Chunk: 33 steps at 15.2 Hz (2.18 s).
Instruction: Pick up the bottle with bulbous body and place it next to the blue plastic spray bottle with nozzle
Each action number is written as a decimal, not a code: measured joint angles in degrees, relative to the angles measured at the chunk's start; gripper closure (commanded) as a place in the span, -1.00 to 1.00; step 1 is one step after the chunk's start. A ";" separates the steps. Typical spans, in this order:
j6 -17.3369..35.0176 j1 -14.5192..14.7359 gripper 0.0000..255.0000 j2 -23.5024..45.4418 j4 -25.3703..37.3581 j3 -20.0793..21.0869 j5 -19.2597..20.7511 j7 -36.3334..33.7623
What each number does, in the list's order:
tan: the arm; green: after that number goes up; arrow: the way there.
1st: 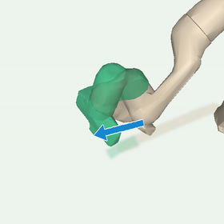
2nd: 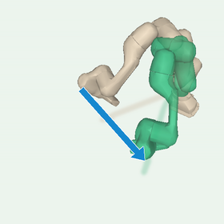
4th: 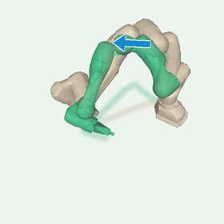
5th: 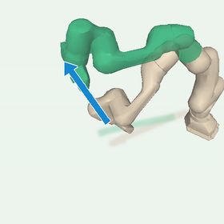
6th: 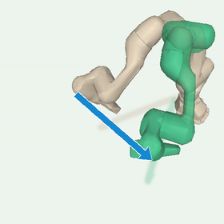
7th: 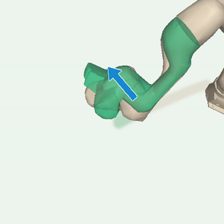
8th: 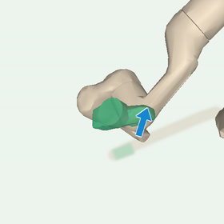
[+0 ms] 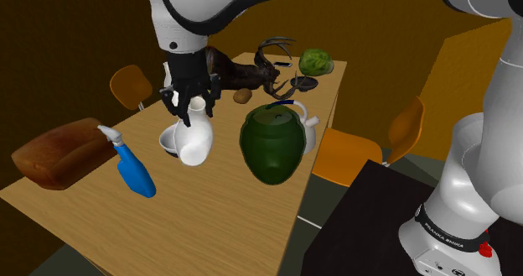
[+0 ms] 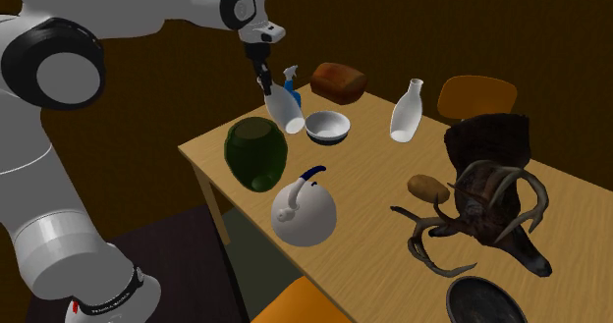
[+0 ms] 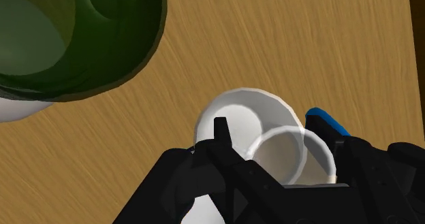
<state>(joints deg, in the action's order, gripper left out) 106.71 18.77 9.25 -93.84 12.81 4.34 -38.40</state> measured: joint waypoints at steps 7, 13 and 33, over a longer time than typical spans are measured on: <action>5.23 0.22 1.00 -0.50 -4.54 0.47 -0.08 -0.23; 9.48 -0.16 1.00 1.24 -8.14 0.07 0.55 -0.60; 20.56 0.32 1.00 2.68 -14.84 0.14 2.71 -2.44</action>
<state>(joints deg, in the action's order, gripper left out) 127.27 19.10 11.92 -108.68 12.95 7.05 -40.84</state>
